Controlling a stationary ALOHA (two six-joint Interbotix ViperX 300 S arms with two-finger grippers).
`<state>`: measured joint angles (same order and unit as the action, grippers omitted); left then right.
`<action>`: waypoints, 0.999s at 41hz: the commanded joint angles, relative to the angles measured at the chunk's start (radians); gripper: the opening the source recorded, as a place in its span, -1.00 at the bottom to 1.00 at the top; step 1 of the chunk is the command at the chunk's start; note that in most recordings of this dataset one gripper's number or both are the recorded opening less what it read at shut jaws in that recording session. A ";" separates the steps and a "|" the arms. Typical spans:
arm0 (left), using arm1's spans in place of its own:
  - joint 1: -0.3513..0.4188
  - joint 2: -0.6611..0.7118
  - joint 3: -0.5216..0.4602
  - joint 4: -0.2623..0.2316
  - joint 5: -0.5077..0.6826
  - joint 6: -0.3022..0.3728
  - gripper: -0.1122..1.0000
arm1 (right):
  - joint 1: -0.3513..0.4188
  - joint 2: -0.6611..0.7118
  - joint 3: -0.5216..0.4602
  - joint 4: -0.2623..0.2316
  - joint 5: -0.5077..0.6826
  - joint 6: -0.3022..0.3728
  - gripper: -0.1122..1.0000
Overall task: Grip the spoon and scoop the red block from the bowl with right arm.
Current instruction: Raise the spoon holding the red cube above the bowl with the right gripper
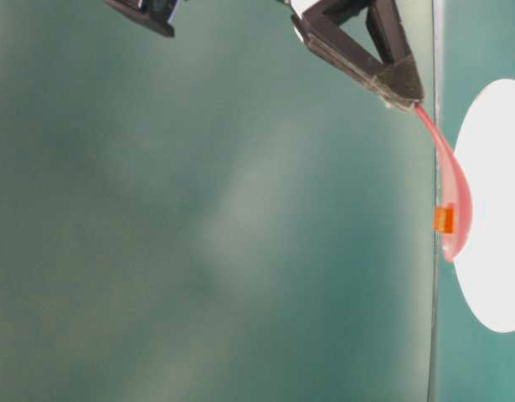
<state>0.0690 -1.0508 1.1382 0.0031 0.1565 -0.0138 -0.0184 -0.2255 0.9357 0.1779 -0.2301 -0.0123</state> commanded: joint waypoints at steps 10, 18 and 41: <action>0.003 0.005 -0.025 0.002 -0.011 -0.002 -0.79 | 0.003 -0.075 -0.018 0.002 0.003 -0.005 -0.36; 0.003 0.009 -0.025 0.003 -0.011 -0.002 -0.79 | -0.002 -0.117 -0.034 -0.002 0.054 -0.012 -0.36; 0.003 0.006 -0.025 0.002 -0.011 -0.002 -0.79 | -0.017 -0.196 -0.121 -0.037 0.213 -0.017 -0.36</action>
<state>0.0690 -1.0508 1.1367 0.0031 0.1565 -0.0138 -0.0322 -0.4004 0.8498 0.1473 -0.0245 -0.0261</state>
